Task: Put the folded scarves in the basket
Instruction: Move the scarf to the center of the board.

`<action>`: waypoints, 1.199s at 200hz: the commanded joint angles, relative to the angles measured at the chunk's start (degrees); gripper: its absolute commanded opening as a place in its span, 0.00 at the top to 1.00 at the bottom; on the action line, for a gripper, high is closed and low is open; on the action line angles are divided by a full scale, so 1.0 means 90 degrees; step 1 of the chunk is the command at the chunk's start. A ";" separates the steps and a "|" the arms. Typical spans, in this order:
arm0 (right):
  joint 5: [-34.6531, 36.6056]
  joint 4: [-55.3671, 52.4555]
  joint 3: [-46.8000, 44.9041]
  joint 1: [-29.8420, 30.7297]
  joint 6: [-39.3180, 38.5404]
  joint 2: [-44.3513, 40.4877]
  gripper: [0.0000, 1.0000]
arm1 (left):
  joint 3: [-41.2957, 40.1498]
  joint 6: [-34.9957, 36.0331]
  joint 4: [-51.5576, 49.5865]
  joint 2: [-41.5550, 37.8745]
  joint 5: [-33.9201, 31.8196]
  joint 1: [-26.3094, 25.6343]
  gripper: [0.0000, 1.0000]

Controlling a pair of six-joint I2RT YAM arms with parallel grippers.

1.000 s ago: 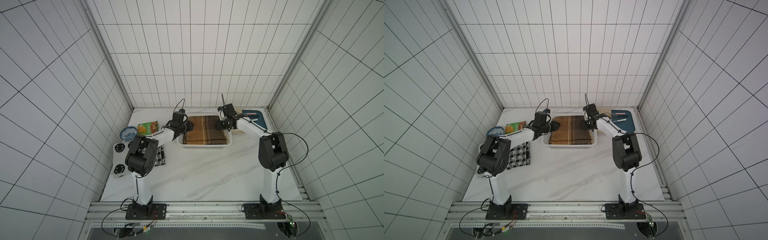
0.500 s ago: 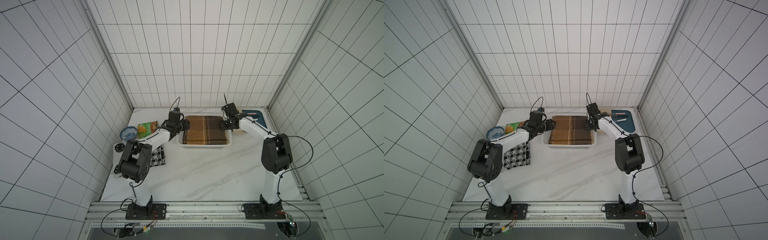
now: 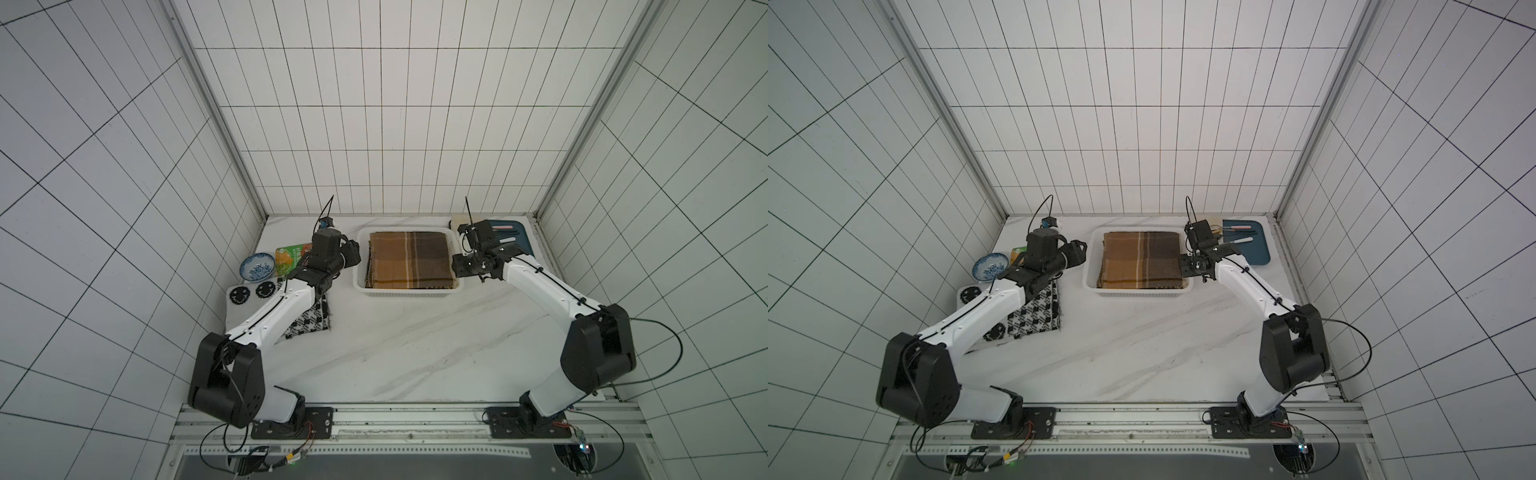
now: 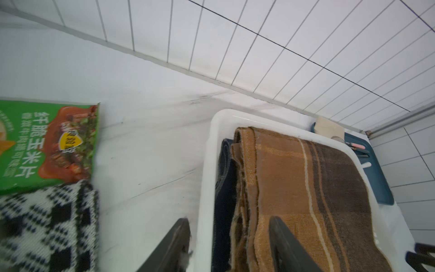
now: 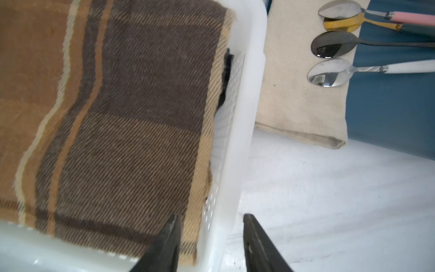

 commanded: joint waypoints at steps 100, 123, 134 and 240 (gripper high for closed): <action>-0.1089 0.1304 -0.2263 0.1160 0.0613 -0.2190 0.52 | -0.0791 -0.0562 -0.1139 0.0997 -0.1298 0.0707 0.39; -0.1729 0.1562 -0.2397 0.1084 0.0701 -0.2310 0.51 | -0.0876 -0.0622 -0.1190 0.1156 -0.1081 0.0845 0.40; -0.1944 0.1758 -0.2481 0.1057 0.0797 -0.2399 0.51 | -0.0887 -0.0559 -0.1290 0.1195 -0.0943 0.0854 0.44; -0.1841 0.1785 -0.2528 0.1049 0.0887 -0.2452 0.51 | -0.2635 -0.0646 -0.0644 -0.0670 0.1177 0.0817 0.70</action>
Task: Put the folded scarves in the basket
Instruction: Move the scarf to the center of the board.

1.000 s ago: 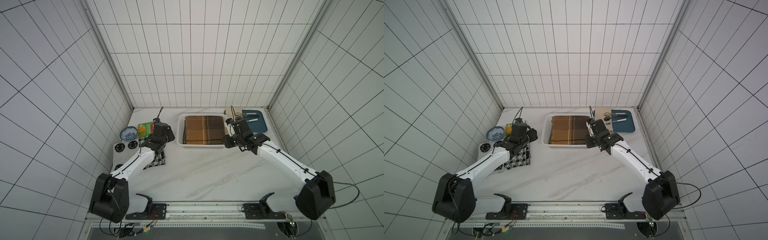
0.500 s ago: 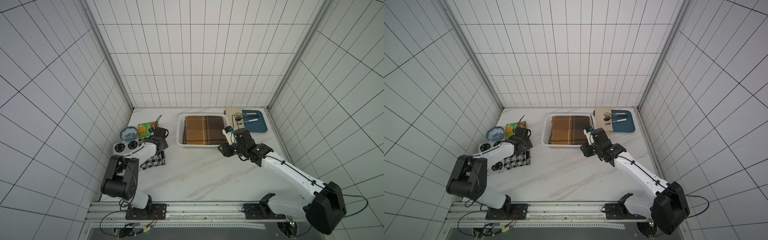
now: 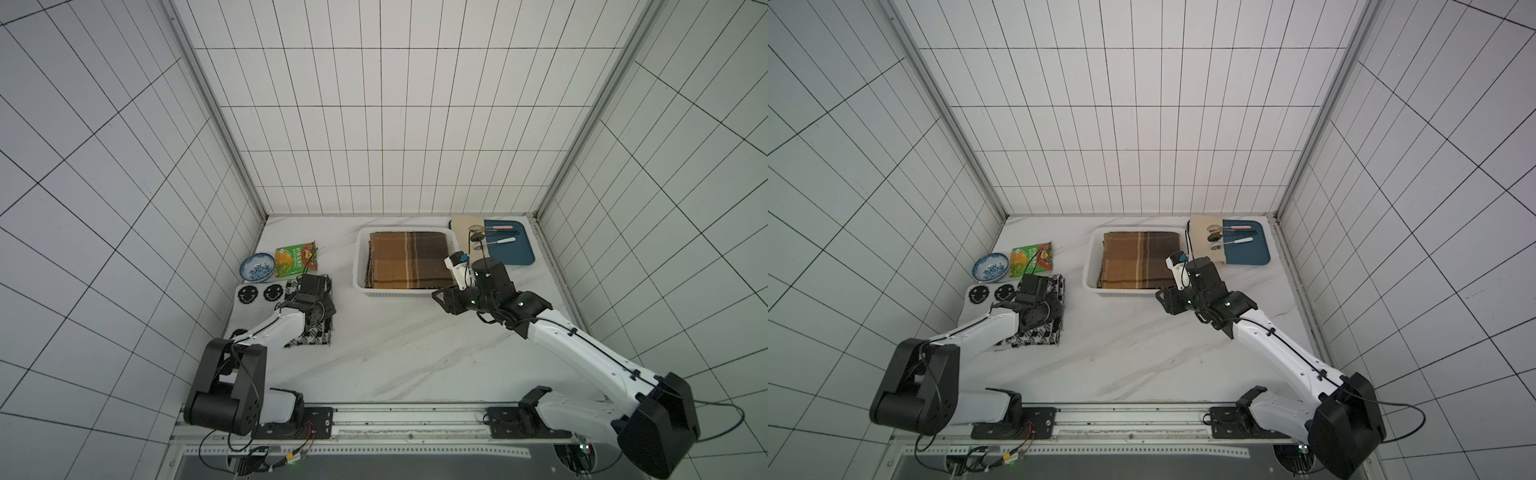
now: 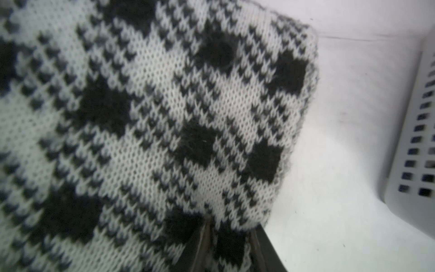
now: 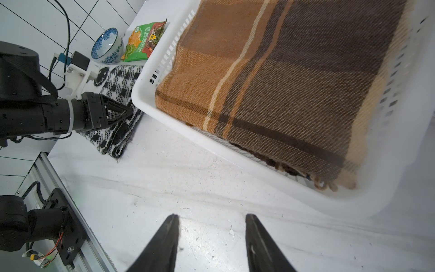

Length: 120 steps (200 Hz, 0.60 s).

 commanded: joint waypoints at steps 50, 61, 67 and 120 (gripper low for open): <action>-0.0132 0.0262 -0.0259 0.0028 0.0175 0.0099 0.51 | -0.0257 -0.0089 -0.0083 -0.0299 0.0708 -0.0472 0.67; -0.0121 0.0267 -0.0262 0.0029 0.0183 0.0109 0.51 | -0.0206 -0.0158 -0.0125 -0.0271 0.0603 -0.0816 0.67; -0.0115 0.0271 -0.0272 0.0032 0.0184 0.0109 0.51 | -0.0181 -0.0209 -0.0171 -0.0241 0.0484 -0.1023 0.67; -0.0070 0.0383 -0.0401 0.0145 0.0257 0.0205 0.51 | -0.0450 -0.0493 0.0002 -0.0458 0.0622 -0.1874 0.67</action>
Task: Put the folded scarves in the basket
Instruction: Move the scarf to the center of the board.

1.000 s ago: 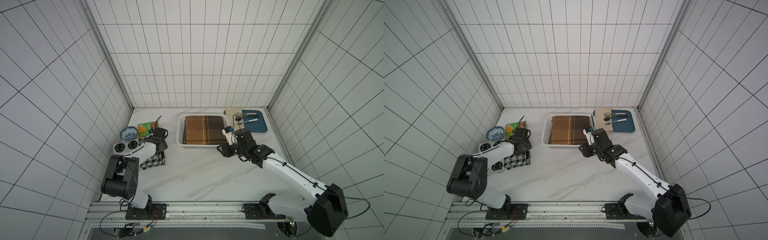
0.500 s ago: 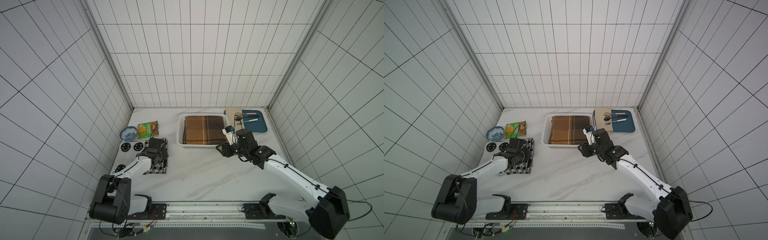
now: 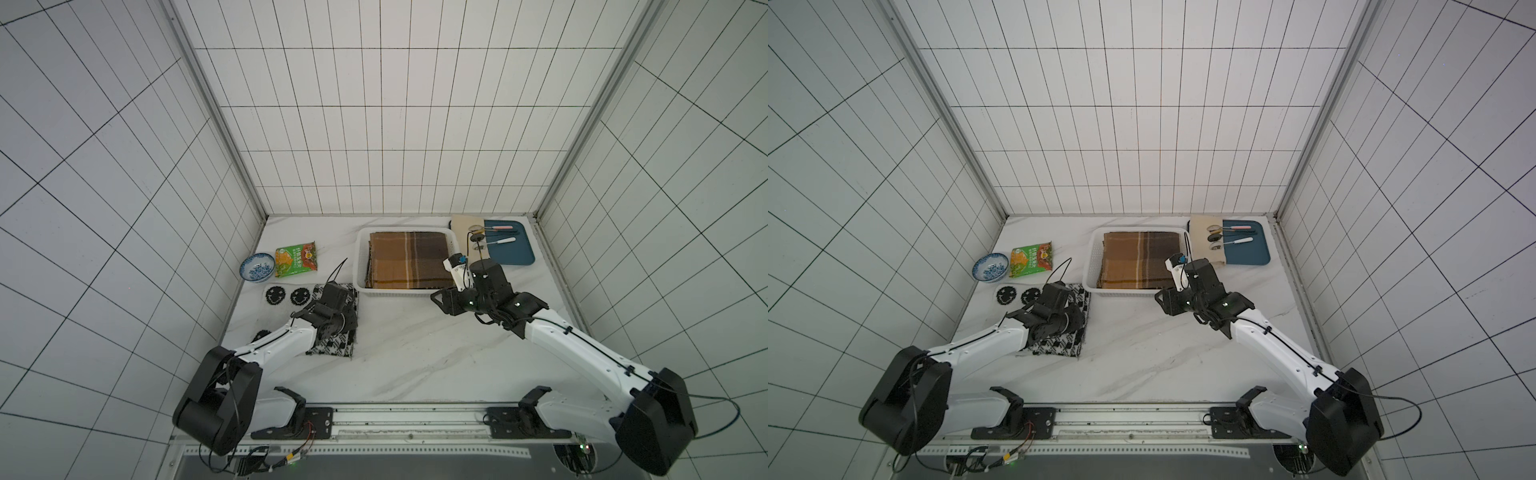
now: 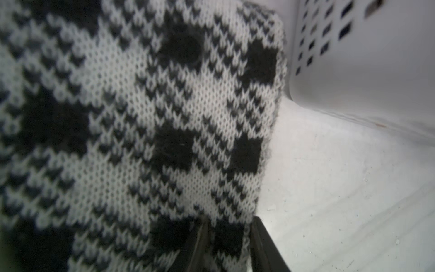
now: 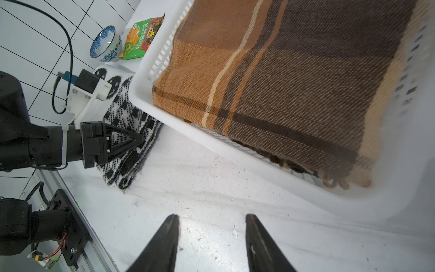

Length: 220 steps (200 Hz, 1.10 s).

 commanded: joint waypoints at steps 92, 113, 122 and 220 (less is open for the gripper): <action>0.0164 0.0774 -0.0294 0.1314 0.0547 0.0942 0.47 | -0.0446 -0.0165 -0.0395 -0.1894 -0.0136 -0.0629 0.59; 0.0179 0.1178 -0.0173 0.1812 0.0776 0.1328 0.36 | -0.0449 -0.0112 -0.0071 -0.2015 -0.0044 -0.0554 0.55; 0.0234 0.1383 -0.0112 0.1977 0.0861 0.1512 0.34 | -0.0419 -0.0068 0.0044 -0.2040 -0.0082 -0.0484 0.54; 0.0748 0.2591 0.1134 0.2992 0.1329 0.3815 0.34 | -0.0474 0.0067 0.0947 -0.1803 0.0981 0.1231 0.72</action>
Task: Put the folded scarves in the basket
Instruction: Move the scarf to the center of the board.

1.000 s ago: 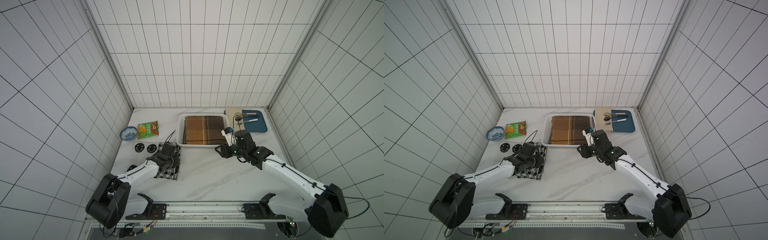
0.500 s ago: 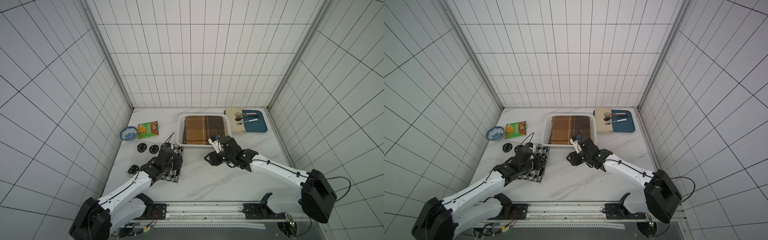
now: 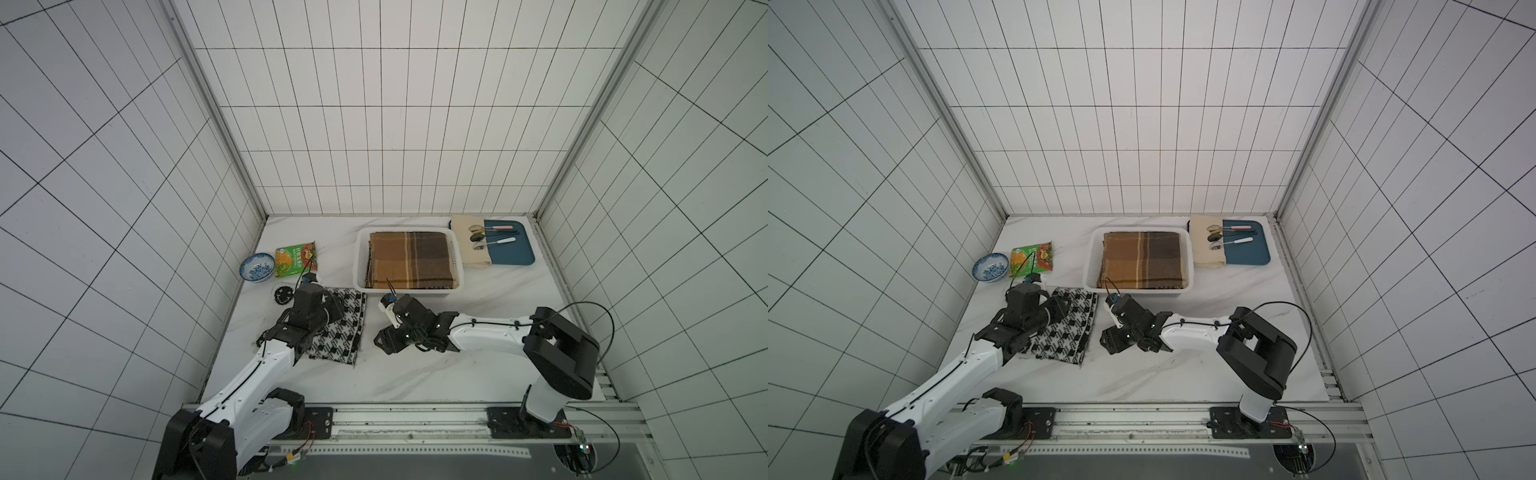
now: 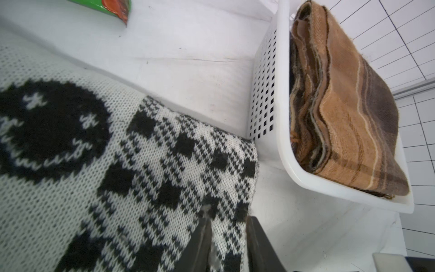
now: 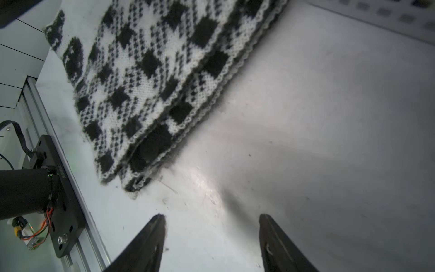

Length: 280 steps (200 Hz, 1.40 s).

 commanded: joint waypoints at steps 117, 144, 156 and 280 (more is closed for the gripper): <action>0.0206 0.0206 0.1767 0.0257 0.0239 0.1793 0.38 | -0.0274 0.0072 0.0418 -0.0169 0.0418 0.0205 0.71; 0.0130 0.0223 0.1740 0.0277 0.0239 0.1823 0.59 | -0.0293 0.0053 0.0372 -0.0282 0.0425 0.0213 0.71; 0.0072 0.0240 0.1629 0.0286 0.0222 0.1772 0.67 | -0.0304 0.0023 0.0393 -0.0307 0.0509 0.0214 0.71; -0.0135 0.0349 -0.0227 0.0335 0.0171 0.0354 0.93 | -0.0391 -0.0001 0.0314 -0.0583 0.0640 0.0206 0.71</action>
